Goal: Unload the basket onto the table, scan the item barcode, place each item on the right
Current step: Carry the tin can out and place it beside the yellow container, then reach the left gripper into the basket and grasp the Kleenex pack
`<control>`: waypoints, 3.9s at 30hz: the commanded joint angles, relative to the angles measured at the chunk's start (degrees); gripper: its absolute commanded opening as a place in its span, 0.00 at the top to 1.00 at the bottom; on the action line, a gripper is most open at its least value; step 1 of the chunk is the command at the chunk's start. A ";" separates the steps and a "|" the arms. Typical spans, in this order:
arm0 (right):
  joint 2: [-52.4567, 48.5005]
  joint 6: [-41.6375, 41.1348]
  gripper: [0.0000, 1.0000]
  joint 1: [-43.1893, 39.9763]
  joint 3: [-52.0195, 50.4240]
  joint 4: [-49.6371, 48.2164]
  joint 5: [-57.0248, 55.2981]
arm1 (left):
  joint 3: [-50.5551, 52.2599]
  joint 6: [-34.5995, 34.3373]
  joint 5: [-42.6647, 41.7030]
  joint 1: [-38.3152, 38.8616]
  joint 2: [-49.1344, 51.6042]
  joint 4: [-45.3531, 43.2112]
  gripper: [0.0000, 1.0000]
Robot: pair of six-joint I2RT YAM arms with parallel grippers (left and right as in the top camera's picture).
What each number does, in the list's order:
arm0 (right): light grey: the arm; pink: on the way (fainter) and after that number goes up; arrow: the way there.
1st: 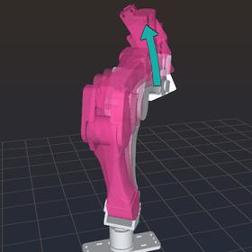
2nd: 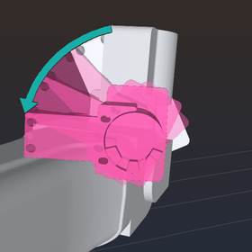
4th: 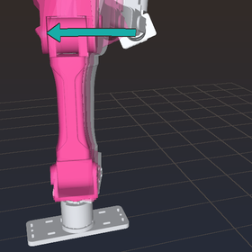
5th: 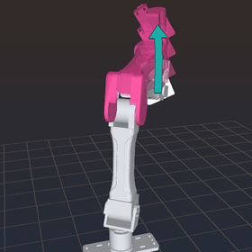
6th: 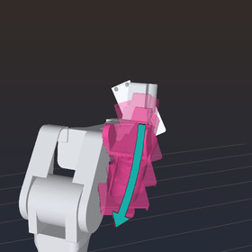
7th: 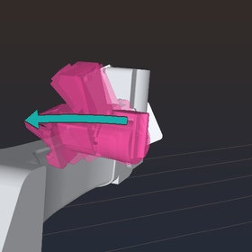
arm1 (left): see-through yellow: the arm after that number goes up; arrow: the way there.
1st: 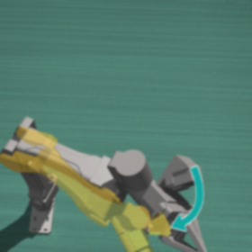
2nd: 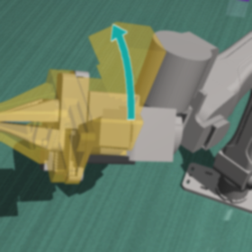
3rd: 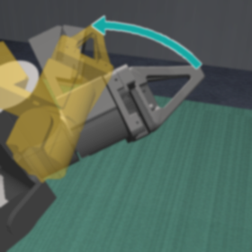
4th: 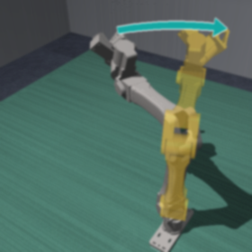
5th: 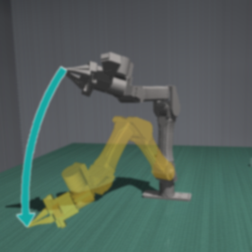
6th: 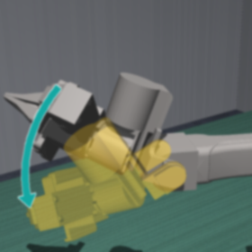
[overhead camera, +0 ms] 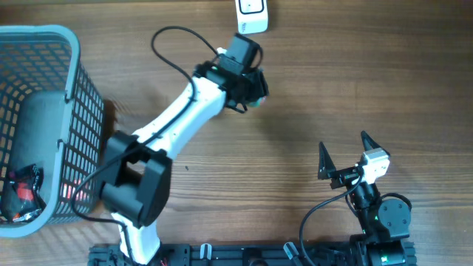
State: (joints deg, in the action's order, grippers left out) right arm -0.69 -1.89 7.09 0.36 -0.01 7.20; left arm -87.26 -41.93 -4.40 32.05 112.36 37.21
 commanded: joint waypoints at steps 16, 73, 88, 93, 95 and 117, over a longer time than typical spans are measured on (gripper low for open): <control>0.04 0.37 0.00 0.22 -0.07 -0.33 -0.76 | -0.04 -1.18 18.82 4.22 13.05 -1.31 0.44; 0.04 0.37 0.00 0.22 -0.07 -0.33 -0.76 | -0.22 30.29 47.87 0.90 -38.01 -5.29 0.00; 0.04 0.37 0.00 0.22 -0.07 -0.33 -0.76 | -2.75 1.40 35.17 -54.82 -49.18 27.21 0.00; 0.04 0.35 0.00 0.22 -0.07 -0.33 -0.76 | -2.73 1.09 34.18 -57.75 -42.91 30.86 0.00; 0.04 0.37 0.00 0.22 -0.07 -0.33 -0.76 | -2.73 0.87 33.07 -57.72 -40.13 31.21 0.00; 0.04 0.37 0.00 0.22 -0.07 -0.33 -0.76 | 3.85 -28.39 30.12 -57.90 -18.82 40.19 0.00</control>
State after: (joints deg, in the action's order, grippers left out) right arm -0.69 -1.89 7.09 0.36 -0.01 7.20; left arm -87.85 -67.88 25.02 -25.28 93.51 79.96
